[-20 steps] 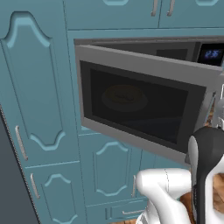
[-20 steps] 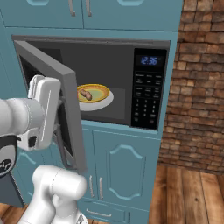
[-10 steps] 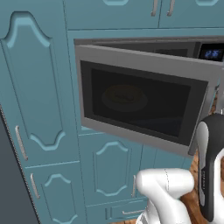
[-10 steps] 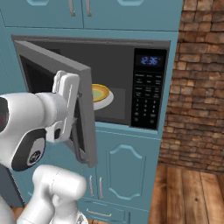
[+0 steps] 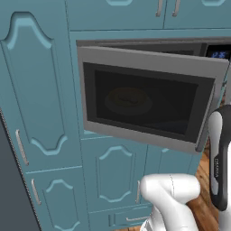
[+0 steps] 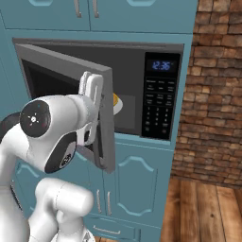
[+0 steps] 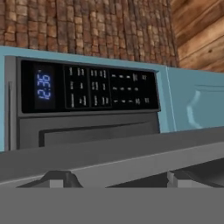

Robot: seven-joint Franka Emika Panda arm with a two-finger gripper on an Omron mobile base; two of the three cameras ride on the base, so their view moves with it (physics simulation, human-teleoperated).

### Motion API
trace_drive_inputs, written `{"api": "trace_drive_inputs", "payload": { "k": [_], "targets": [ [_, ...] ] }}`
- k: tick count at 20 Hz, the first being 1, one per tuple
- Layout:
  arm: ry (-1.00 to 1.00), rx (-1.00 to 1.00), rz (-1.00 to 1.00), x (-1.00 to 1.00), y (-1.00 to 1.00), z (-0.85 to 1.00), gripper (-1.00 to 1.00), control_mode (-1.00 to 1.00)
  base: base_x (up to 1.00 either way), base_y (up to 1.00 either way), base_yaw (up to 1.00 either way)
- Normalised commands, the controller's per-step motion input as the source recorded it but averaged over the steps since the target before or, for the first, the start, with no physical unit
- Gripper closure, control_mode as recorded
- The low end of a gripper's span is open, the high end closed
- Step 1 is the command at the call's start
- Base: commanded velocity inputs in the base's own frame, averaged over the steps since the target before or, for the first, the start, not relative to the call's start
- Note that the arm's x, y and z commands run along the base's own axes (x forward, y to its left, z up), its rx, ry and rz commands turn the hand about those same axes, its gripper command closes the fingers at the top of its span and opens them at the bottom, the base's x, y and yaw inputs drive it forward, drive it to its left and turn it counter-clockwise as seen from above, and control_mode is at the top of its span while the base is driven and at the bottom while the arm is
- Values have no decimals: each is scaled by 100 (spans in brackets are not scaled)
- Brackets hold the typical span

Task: Pick the potato from the counter and place it in the microwave. Then turn on the microwave.

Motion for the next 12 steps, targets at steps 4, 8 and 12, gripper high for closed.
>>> {"api": "trace_drive_inputs", "payload": {
  "k": [4, 8, 12],
  "targets": [
    [-1, -6, 5, 65, 12, 0, -100, -100, 0, 0, 0],
    [-7, -9, 6, 64, 19, 0, -100, -100, 0, 0, 0],
    [-12, -16, 7, 59, 21, 1, -100, -100, 0, 0, 0]
  ]
}}
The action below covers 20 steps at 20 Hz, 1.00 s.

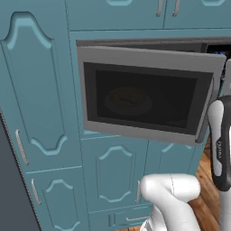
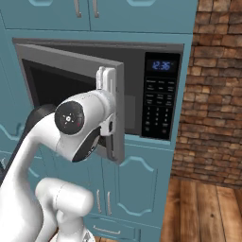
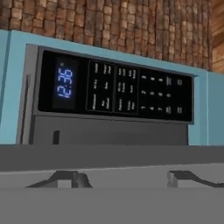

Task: Pick the potato from the counter and place it in the microwave. Then turn on the microwave.

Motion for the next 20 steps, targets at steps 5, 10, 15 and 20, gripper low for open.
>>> {"api": "trace_drive_inputs", "payload": {
  "k": [5, 10, 15, 20],
  "targets": [
    [-14, -18, 9, 56, 28, 4, -100, -100, 0, 0, 0],
    [-6, -19, 10, 55, 31, 8, -100, -100, 0, 0, 0],
    [0, -18, 6, 61, 24, 10, -100, -100, 0, 0, 0],
    [5, -23, 0, 59, 26, 14, -100, -100, 0, 0, 0]
  ]
}}
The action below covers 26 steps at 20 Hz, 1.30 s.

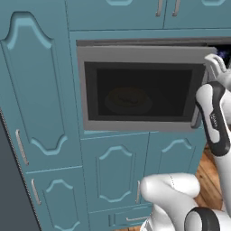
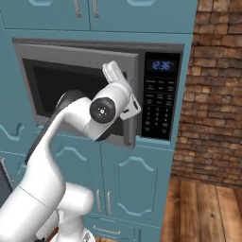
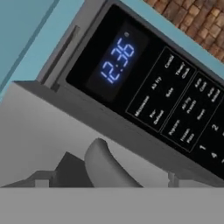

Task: Pick the potato from the counter and place it in the microwave. Then turn on the microwave.

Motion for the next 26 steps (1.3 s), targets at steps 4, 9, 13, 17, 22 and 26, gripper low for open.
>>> {"api": "trace_drive_inputs", "payload": {
  "k": [4, 9, 13, 17, 22, 26],
  "targets": [
    [7, -23, 0, 60, 26, 14, -100, -100, 0, 0, 0],
    [9, -22, 0, 61, 23, 13, -100, -100, 0, 0, 0],
    [12, -21, -2, 62, 18, 9, -100, -100, 0, 0, 0],
    [12, -20, -3, 60, 17, 7, -100, -100, 0, 0, 0],
    [10, -19, -2, 59, 14, 1, -100, -100, 0, 0, 0],
    [10, -18, -1, 53, 7, 0, -100, -100, 0, 0, 0]
  ]
}}
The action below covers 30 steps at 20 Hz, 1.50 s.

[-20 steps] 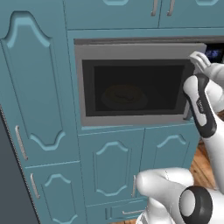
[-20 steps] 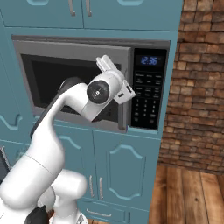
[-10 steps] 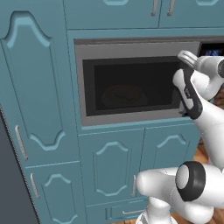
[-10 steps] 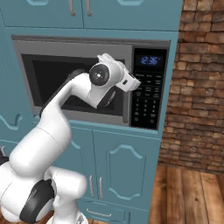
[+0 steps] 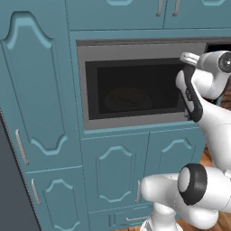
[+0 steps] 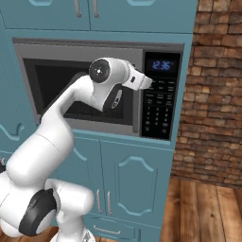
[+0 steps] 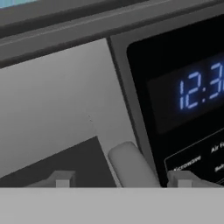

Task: Pick the potato from the counter and place it in the microwave. Then turn on the microwave.

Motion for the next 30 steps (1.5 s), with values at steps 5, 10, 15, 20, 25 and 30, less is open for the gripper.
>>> {"api": "trace_drive_inputs", "payload": {
  "k": [5, 10, 15, 20, 25, 30],
  "targets": [
    [9, -18, -1, 20, -2, 6, -100, -100, 0, 0, 0],
    [3, -12, -2, 2, -13, 17, -100, -100, 0, 0, 0],
    [0, -2, 0, -4, -2, 21, -100, -100, 0, 0, 0],
    [0, 2, 0, -11, 4, 31, -100, -100, 0, 0, 0],
    [0, 0, 0, -37, -1, 19, -100, -100, 0, 0, 0],
    [2, 4, 0, -50, -9, 3, -100, -100, 0, 0, 0]
  ]
}}
